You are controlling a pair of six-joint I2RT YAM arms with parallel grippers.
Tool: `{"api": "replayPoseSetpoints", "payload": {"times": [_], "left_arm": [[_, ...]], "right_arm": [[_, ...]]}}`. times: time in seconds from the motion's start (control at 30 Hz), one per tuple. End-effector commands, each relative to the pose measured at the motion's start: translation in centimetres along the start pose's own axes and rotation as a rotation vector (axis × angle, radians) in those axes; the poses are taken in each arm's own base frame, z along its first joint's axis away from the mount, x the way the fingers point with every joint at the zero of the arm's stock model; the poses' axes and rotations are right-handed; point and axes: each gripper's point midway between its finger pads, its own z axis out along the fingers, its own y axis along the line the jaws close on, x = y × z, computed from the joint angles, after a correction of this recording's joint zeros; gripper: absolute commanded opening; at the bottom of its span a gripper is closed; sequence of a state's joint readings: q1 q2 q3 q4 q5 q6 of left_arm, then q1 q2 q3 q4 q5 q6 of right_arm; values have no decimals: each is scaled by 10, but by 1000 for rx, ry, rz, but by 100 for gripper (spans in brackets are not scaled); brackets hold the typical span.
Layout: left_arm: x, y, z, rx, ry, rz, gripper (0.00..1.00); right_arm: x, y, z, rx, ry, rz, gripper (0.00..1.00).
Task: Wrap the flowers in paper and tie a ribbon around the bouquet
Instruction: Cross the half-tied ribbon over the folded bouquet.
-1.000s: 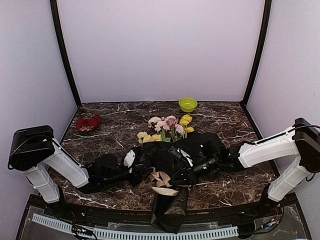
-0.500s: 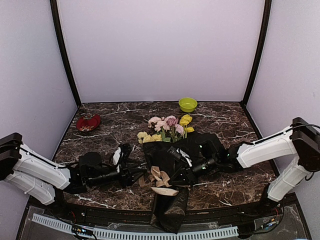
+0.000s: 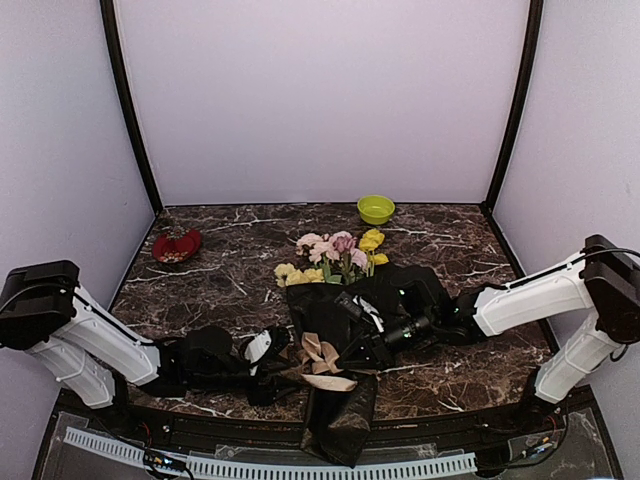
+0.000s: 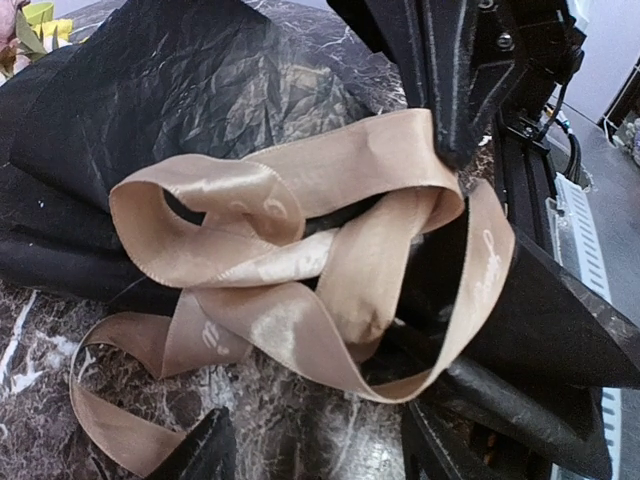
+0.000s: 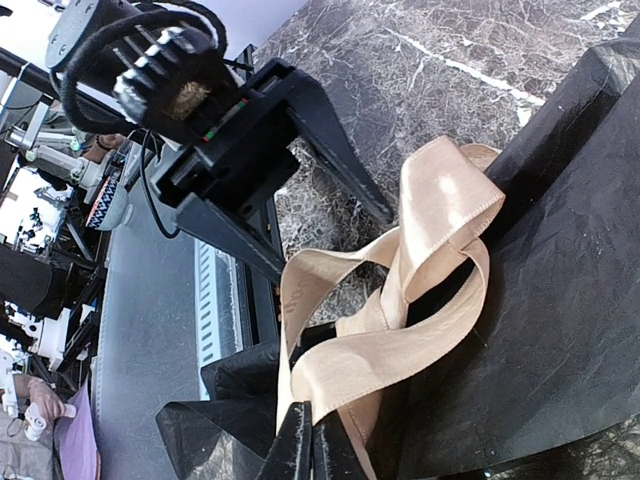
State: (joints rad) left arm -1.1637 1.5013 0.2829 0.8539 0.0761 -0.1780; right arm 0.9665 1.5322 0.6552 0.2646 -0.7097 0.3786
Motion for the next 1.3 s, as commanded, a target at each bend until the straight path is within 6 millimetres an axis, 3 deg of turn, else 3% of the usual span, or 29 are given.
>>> {"api": "replayPoseSetpoints", "payload": {"times": [0.0, 0.23, 0.7, 0.9, 1.0, 1.1, 1.27], "left_arm": [[-33, -4, 5, 6, -118, 51, 58], [-44, -14, 4, 56, -175, 84, 45], [-58, -9, 14, 14, -183, 164, 42], [-61, -13, 1, 28, -204, 177, 41], [-60, -13, -9, 32, -190, 166, 43], [-57, -1, -15, 3, -140, 89, 46], [-58, 36, -22, -150, -118, 28, 51]], "right_arm": [[-17, 5, -3, -4, -49, -34, 2], [-26, 6, -4, 0, -79, -38, 3], [-34, 3, -3, 14, -101, -30, 4], [-31, -5, -10, 83, -93, -16, 15], [-30, -7, -21, 146, -94, -16, 23], [-32, -14, -40, 263, -117, 11, 29], [-17, -63, -84, 607, -161, 171, 33]]}}
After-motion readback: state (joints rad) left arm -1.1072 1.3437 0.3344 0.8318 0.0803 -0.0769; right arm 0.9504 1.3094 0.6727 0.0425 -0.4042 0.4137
